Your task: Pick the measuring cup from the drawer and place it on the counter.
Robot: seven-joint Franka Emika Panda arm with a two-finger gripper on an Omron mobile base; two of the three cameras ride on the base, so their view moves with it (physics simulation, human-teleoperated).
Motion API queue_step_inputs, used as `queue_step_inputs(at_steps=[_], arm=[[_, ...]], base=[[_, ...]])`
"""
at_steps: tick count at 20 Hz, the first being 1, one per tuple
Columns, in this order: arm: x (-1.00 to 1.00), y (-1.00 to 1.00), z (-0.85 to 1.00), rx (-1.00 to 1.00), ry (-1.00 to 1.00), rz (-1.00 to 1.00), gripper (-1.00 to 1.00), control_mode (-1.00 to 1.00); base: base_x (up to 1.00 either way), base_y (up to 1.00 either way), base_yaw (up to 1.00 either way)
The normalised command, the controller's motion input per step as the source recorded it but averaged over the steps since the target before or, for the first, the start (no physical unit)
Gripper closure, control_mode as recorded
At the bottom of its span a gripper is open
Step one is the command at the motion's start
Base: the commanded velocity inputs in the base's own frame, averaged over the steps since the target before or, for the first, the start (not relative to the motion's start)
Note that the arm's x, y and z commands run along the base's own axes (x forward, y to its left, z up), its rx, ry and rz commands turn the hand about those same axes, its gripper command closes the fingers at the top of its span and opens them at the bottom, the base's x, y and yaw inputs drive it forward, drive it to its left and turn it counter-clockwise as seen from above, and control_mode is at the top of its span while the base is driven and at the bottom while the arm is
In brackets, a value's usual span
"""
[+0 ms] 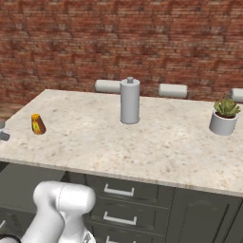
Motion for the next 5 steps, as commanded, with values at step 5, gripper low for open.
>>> queue_step_inputs(at_steps=[5], arm=[[-0.52,-1.0,0.35,0.27,0.33,-0.29,-1.0,-1.0]], base=[[0.0,0.0,0.0]])
